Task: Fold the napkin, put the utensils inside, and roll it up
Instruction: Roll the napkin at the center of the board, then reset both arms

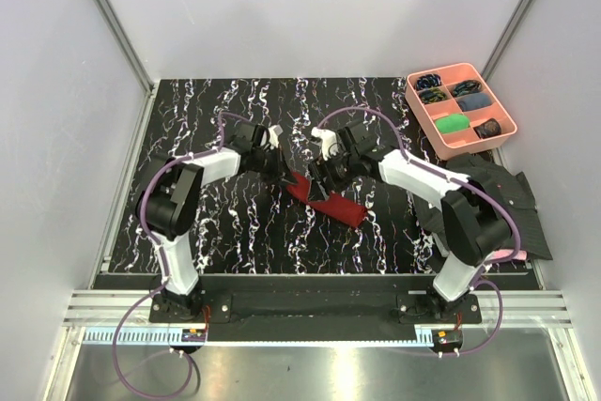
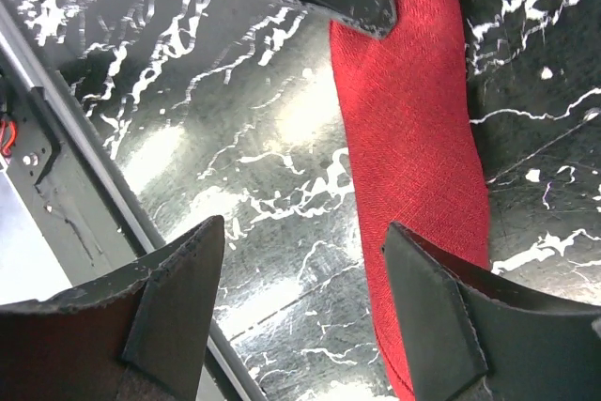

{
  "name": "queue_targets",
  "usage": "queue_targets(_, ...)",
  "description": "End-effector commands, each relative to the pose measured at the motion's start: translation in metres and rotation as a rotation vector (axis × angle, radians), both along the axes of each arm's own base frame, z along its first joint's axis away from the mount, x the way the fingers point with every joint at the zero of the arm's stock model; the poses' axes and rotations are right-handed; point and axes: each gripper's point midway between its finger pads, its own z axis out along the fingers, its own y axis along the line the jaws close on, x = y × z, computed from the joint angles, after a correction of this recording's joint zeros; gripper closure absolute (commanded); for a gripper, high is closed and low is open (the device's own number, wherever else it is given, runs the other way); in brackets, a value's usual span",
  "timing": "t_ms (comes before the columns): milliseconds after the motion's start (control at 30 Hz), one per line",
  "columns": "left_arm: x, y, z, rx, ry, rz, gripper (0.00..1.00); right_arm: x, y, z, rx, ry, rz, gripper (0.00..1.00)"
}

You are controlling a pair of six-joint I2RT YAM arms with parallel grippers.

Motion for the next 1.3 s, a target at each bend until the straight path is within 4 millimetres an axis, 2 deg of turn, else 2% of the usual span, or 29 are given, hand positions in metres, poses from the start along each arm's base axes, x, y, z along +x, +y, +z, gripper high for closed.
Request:
queue_targets(0, 0.008, -0.001, 0.002, 0.004, 0.012, -0.025, 1.0, 0.001, 0.0, -0.024, -0.027, 0.066, -0.022, 0.24)
queue_targets(133, 0.014, -0.002, 0.008, -0.002, -0.005, -0.022, 0.98, 0.008, -0.004, -0.04, -0.069, 0.085, -0.046, 0.24)
queue_targets(233, 0.018, -0.002, 0.012, 0.001, -0.021, -0.017, 0.88, 0.012, -0.007, -0.046, -0.076, 0.103, -0.058, 0.24)
queue_targets(267, 0.018, -0.002, 0.012, 0.002, -0.021, -0.016, 0.77, 0.015, -0.008, -0.046, -0.074, 0.099, -0.061, 0.24)
queue_targets(333, 0.019, -0.002, 0.018, 0.001, -0.028, -0.016, 0.66, 0.017, -0.009, -0.048, -0.073, 0.109, -0.064, 0.24)
queue_targets(367, 0.019, -0.002, 0.02, 0.0, -0.033, -0.019, 0.56, 0.018, -0.009, -0.049, -0.073, 0.11, -0.066, 0.24)
queue_targets(500, 0.019, 0.006, 0.028, 0.038, -0.057, -0.003, 0.35, 0.022, -0.012, -0.052, -0.064, 0.129, -0.072, 0.24)
queue_targets(533, 0.019, 0.008, 0.034, 0.04, -0.075, 0.003, 0.32, 0.022, -0.012, -0.051, -0.057, 0.132, -0.065, 0.24)
queue_targets(600, 0.018, 0.018, 0.032, 0.061, -0.076, 0.027, 0.28, 0.021, -0.01, -0.049, -0.045, 0.133, -0.056, 0.24)
queue_targets(667, 0.018, 0.025, 0.039, 0.07, -0.097, 0.049, 0.24, 0.021, -0.008, -0.042, -0.025, 0.126, -0.045, 0.24)
queue_targets(700, 0.018, 0.034, 0.037, 0.088, -0.095, 0.076, 0.23, 0.021, -0.007, -0.04, -0.022, 0.12, -0.042, 0.24)
queue_targets(733, 0.019, 0.039, 0.046, 0.088, -0.122, 0.092, 0.18, 0.022, -0.006, -0.037, -0.018, 0.111, -0.04, 0.24)
queue_targets(767, 0.017, 0.045, 0.045, 0.097, -0.123, 0.106, 0.16, 0.023, -0.006, -0.031, -0.012, 0.096, -0.04, 0.23)
queue_targets(800, 0.019, 0.059, 0.057, 0.119, -0.17, 0.145, 0.11, 0.025, -0.007, -0.02, -0.002, 0.068, -0.045, 0.21)
queue_targets(833, 0.021, 0.064, 0.07, 0.119, -0.205, 0.163, 0.08, 0.026, -0.007, -0.016, 0.0, 0.056, -0.048, 0.21)
queue_targets(867, 0.02, 0.069, 0.074, 0.126, -0.217, 0.174, 0.04, 0.027, -0.007, -0.011, 0.004, 0.043, -0.052, 0.21)
queue_targets(1000, 0.021, 0.094, 0.101, 0.17, -0.281, 0.243, 0.01, 0.038, -0.016, 0.021, 0.017, -0.046, -0.11, 0.17)
queue_targets(1033, 0.022, 0.106, 0.116, 0.173, -0.316, 0.276, 0.01, 0.041, -0.02, 0.026, 0.015, -0.062, -0.13, 0.16)
queue_targets(1067, 0.021, 0.114, 0.123, 0.182, -0.334, 0.296, 0.01, 0.043, -0.026, 0.031, 0.008, -0.078, -0.162, 0.16)
queue_targets(1100, 0.018, 0.124, 0.129, 0.198, -0.349, 0.315, 0.01, 0.047, -0.034, 0.044, 0.019, -0.106, -0.196, 0.16)
queue_targets(1133, 0.017, 0.139, 0.148, 0.194, -0.4, 0.356, 0.01, 0.051, -0.042, 0.047, 0.009, -0.12, -0.233, 0.15)
queue_targets(1167, 0.014, 0.147, 0.157, 0.194, -0.426, 0.373, 0.01, 0.05, -0.049, 0.049, 0.01, -0.113, -0.266, 0.15)
queue_targets(1200, 0.012, 0.16, 0.163, 0.205, -0.45, 0.391, 0.01, 0.051, -0.057, 0.061, 0.024, -0.136, -0.3, 0.15)
queue_targets(1233, 0.004, 0.166, 0.183, 0.2, -0.514, 0.404, 0.01, 0.058, -0.072, 0.065, 0.015, -0.15, -0.363, 0.15)
queue_targets(1267, 0.0, 0.17, 0.191, 0.206, -0.545, 0.405, 0.01, 0.057, -0.085, 0.063, 0.006, -0.138, -0.422, 0.15)
